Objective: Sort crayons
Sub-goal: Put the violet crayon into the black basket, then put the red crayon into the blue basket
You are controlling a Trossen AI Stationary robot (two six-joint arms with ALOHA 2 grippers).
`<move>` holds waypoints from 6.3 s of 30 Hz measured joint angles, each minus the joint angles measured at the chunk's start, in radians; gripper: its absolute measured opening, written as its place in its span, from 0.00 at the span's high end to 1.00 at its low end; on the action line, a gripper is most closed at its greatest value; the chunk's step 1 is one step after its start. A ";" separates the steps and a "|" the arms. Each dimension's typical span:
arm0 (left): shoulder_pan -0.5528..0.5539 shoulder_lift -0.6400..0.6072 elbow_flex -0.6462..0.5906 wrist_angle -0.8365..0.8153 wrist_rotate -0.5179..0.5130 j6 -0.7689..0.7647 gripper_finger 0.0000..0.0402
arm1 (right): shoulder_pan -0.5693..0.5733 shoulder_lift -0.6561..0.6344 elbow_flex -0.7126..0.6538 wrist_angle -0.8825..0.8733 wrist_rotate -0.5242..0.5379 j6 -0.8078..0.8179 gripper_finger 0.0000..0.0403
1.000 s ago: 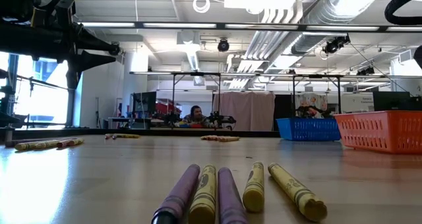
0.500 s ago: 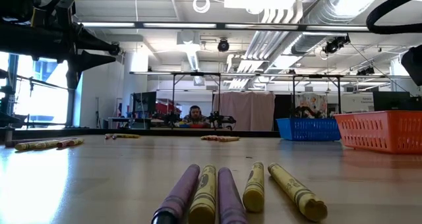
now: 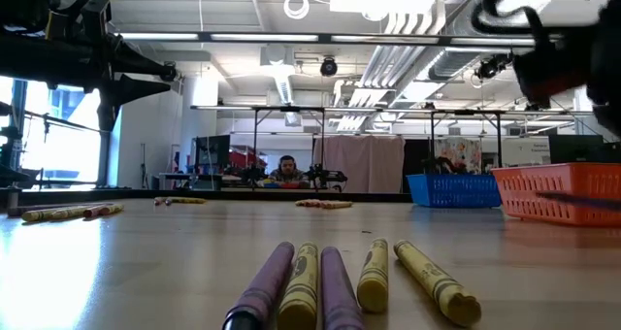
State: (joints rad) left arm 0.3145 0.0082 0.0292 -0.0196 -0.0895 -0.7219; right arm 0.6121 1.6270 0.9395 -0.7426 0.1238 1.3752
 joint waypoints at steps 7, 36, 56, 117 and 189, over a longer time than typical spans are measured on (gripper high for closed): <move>0.000 0.000 0.000 0.000 0.000 0.000 0.74 | -0.115 0.009 0.211 0.201 0.242 -0.349 0.98; 0.000 0.000 0.000 0.000 0.000 0.000 0.74 | -0.336 0.948 1.408 0.780 -0.164 -0.854 0.98; 0.000 0.000 0.000 0.000 0.000 0.000 0.74 | -0.261 0.974 1.303 0.789 -0.153 -0.932 0.98; 0.000 0.000 0.000 0.000 -0.001 0.000 0.74 | -0.174 0.780 1.305 -0.088 0.193 -1.178 0.81; 0.000 0.005 0.000 0.001 0.000 0.000 0.74 | -0.103 -0.065 -0.035 0.322 0.089 -0.194 0.81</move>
State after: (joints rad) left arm 0.3141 0.0128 0.0292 -0.0189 -0.0898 -0.7219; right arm 0.5096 1.5620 0.9048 -0.4205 0.2127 1.1814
